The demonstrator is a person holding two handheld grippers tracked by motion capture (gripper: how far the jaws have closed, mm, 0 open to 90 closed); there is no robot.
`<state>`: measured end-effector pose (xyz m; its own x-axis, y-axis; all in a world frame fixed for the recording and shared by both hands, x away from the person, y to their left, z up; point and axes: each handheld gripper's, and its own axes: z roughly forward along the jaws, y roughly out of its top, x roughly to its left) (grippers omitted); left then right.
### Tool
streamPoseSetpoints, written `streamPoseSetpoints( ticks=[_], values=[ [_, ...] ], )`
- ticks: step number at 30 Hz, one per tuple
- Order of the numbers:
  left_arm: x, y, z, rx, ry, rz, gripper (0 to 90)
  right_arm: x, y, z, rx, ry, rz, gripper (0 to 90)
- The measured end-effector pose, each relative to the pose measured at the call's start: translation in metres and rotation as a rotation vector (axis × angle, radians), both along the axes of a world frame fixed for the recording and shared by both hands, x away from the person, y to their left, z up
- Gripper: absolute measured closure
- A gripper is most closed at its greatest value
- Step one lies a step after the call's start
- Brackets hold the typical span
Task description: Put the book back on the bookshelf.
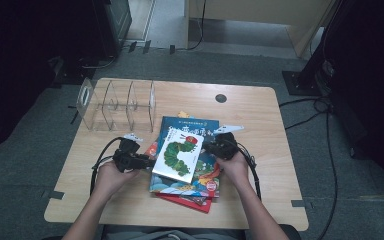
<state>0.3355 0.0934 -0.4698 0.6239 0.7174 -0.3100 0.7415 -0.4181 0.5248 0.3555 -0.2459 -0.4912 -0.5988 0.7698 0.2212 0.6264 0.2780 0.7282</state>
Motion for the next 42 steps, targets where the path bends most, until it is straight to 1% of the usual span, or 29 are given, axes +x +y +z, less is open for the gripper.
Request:
streamPoseSetpoints(
  ticks=[1, 2, 3, 4, 5, 6, 7, 8, 10, 11, 12, 15, 16, 19, 22, 24, 25, 27, 28, 30, 34, 37, 38, 39, 40, 42],
  values=[
    [0.001, 0.001, 0.001, -0.007, 0.002, 0.005, 47.9, -0.004, -0.001, 0.000, -0.002, 0.004, 0.013, 90.0],
    [0.002, 0.001, 0.001, -0.012, 0.002, 0.008, 47.9, -0.004, -0.001, 0.000, -0.002, 0.004, 0.013, 90.0],
    [0.003, 0.002, 0.002, -0.015, 0.000, 0.008, 41.2, -0.009, -0.001, -0.001, 0.009, 0.002, 0.023, 90.0],
    [0.003, 0.001, 0.002, -0.013, -0.011, 0.005, 37.5, -0.012, -0.001, -0.001, 0.010, -0.001, 0.034, 90.0],
    [0.004, 0.000, 0.003, -0.006, -0.022, 0.000, 35.4, -0.014, 0.000, -0.001, 0.006, 0.001, 0.044, 90.0],
    [0.004, -0.001, 0.003, -0.006, -0.025, -0.004, 35.4, -0.014, 0.000, -0.001, 0.006, 0.001, 0.044, 90.0],
    [0.005, -0.003, 0.004, -0.009, -0.021, -0.007, 32.5, -0.018, 0.002, 0.000, -0.011, -0.012, 0.056, 90.0],
    [0.006, -0.005, 0.004, -0.007, -0.018, -0.011, 32.5, -0.018, 0.002, 0.000, -0.011, -0.012, 0.056, 90.0],
    [0.008, -0.007, 0.004, -0.009, -0.010, -0.008, 31.1, -0.022, 0.003, -0.001, -0.013, -0.034, 0.063, 90.0],
    [0.011, -0.008, 0.003, -0.014, 0.001, -0.006, 29.6, -0.023, 0.004, -0.001, -0.012, -0.030, 0.065, 90.0],
    [0.013, -0.008, 0.002, -0.020, 0.015, -0.003, 29.5, -0.024, 0.004, -0.001, -0.010, -0.026, 0.068, 90.0],
    [0.017, -0.008, -0.001, -0.012, 0.030, -0.004, 28.8, -0.026, 0.006, -0.001, -0.014, -0.019, 0.075, 90.0],
    [0.019, -0.009, -0.002, -0.018, 0.043, -0.002, 28.6, -0.027, 0.007, -0.001, -0.013, -0.021, 0.077, 90.0],
    [0.020, -0.012, -0.001, -0.054, 0.053, -0.006, 30.3, -0.029, 0.008, -0.001, -0.014, -0.022, 0.072, 90.0],
    [0.022, -0.018, -0.002, -0.035, 0.067, -0.020, 30.0, -0.030, 0.008, -0.001, -0.007, -0.022, 0.067, 90.0],
    [0.023, -0.021, -0.003, -0.032, 0.075, -0.027, 29.9, -0.032, 0.008, -0.001, -0.008, -0.012, 0.075, 90.0],
    [0.023, -0.022, -0.003, -0.031, 0.083, -0.033, 29.4, -0.034, 0.009, 0.000, -0.013, -0.005, 0.089, 90.0],
    [0.024, -0.024, -0.003, -0.027, 0.086, -0.044, 29.5, -0.036, 0.010, 0.000, -0.014, -0.010, 0.090, 90.0],
    [0.025, -0.025, -0.003, -0.030, 0.087, -0.039, 29.4, -0.038, 0.011, -0.001, -0.012, -0.020, 0.081, 90.0],
    [0.026, -0.026, -0.003, -0.025, 0.094, -0.043, 29.3, -0.037, 0.012, -0.002, -0.015, -0.030, 0.090, 90.0],
    [0.026, -0.026, -0.003, -0.021, 0.095, -0.046, 28.8, -0.035, 0.014, -0.003, 0.004, -0.025, 0.092, 90.0],
    [0.025, -0.027, -0.003, -0.019, 0.095, -0.051, 28.7, -0.033, 0.023, -0.004, 0.018, -0.022, 0.107, 90.0],
    [0.024, -0.027, -0.003, -0.017, 0.096, -0.050, 28.4, -0.033, 0.023, -0.004, 0.018, -0.022, 0.107, 90.0],
    [0.023, -0.027, -0.002, -0.007, 0.091, -0.042, 26.8, -0.032, 0.029, -0.005, 0.034, -0.018, 0.123, 90.0],
    [0.023, -0.027, -0.002, 0.002, 0.087, -0.035, 26.4, -0.032, 0.032, -0.005, 0.032, -0.022, 0.127, 90.0],
    [0.023, -0.024, -0.002, -0.004, 0.091, -0.030, 26.6, -0.033, 0.033, -0.005, 0.025, -0.025, 0.130, 90.0]
  ],
)
